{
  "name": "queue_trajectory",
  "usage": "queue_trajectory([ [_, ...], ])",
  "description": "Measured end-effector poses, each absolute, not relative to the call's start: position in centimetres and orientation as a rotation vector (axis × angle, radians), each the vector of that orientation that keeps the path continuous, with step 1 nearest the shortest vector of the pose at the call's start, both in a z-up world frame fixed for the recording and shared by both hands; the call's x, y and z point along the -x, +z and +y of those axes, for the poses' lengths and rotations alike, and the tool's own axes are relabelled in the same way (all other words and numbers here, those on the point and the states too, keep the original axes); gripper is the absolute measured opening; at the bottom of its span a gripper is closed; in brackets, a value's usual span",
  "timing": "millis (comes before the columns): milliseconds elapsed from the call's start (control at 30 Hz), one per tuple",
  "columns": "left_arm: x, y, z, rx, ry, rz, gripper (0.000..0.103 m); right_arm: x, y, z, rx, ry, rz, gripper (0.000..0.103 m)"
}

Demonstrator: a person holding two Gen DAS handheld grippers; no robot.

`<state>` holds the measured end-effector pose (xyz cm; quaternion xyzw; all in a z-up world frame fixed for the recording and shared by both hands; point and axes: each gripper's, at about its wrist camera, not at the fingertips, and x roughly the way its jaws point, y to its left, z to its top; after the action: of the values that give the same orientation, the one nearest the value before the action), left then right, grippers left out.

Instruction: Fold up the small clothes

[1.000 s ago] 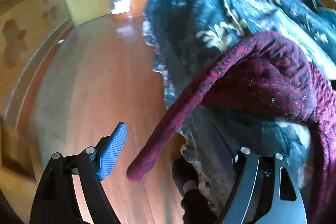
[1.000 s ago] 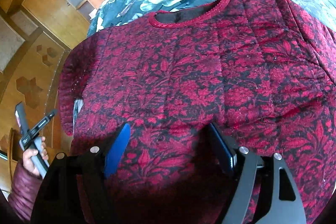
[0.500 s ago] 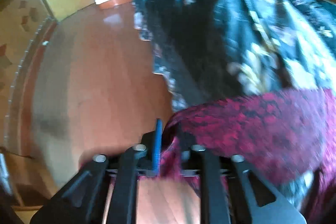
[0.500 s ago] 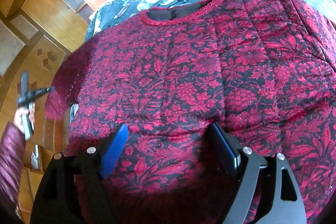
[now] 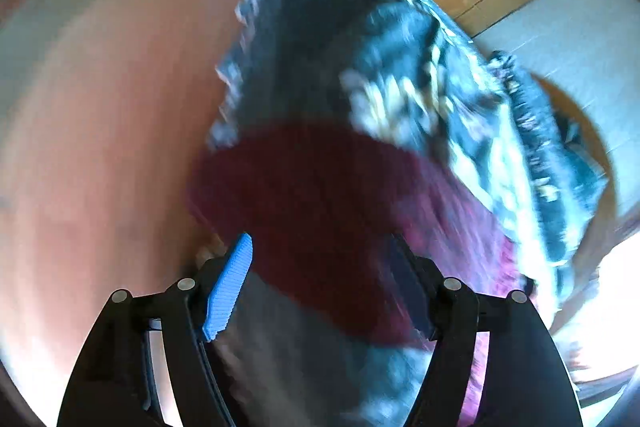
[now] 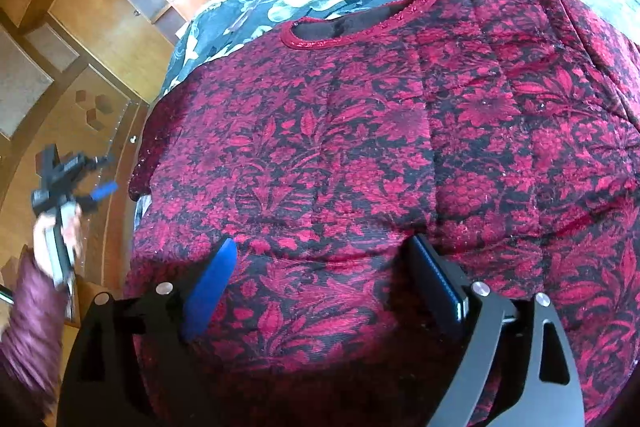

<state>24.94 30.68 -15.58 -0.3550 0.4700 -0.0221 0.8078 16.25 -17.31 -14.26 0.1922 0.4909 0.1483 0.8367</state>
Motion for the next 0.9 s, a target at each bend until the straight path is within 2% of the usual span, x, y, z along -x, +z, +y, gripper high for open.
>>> queue_trajectory([
  [167,-23.9,-18.3,27.4,0.927,-0.064,1.006,0.068,-16.1,-14.2,-17.4,-0.407,0.316,1.032,0.088],
  [200,-24.0,-18.4,26.8,0.919,-0.036,0.999,0.063,-16.0,-14.2,-17.5,-0.407,0.316,1.031,0.088],
  [233,-24.1,-18.4,26.5,0.905,-0.018,1.000,0.045,-16.0,-14.2,-17.5,-0.409,0.317,1.029,0.088],
  [267,-24.4,-18.4,25.9,0.863,0.004,1.006,0.038,-15.9,-14.3,-17.5,-0.409,0.317,1.028,0.088],
  [367,-25.4,-17.9,25.1,0.690,0.057,1.016,0.028,-15.9,-14.2,-17.5,-0.400,0.315,1.026,0.088],
  [533,-24.9,-16.4,23.6,0.529,0.147,1.016,0.028,-15.5,-14.2,-17.7,-0.404,0.319,1.013,0.088],
  [700,-21.8,-11.3,20.2,0.324,0.173,0.934,0.028,-15.2,-14.2,-18.0,-0.419,0.329,1.004,0.088],
  [833,-18.5,-7.7,17.3,0.209,0.166,0.842,0.050,-14.9,-14.1,-18.2,-0.423,0.338,0.999,0.088],
  [900,-16.8,-6.0,15.2,0.153,0.147,0.803,0.051,-14.8,-14.1,-18.3,-0.423,0.338,0.999,0.088],
])
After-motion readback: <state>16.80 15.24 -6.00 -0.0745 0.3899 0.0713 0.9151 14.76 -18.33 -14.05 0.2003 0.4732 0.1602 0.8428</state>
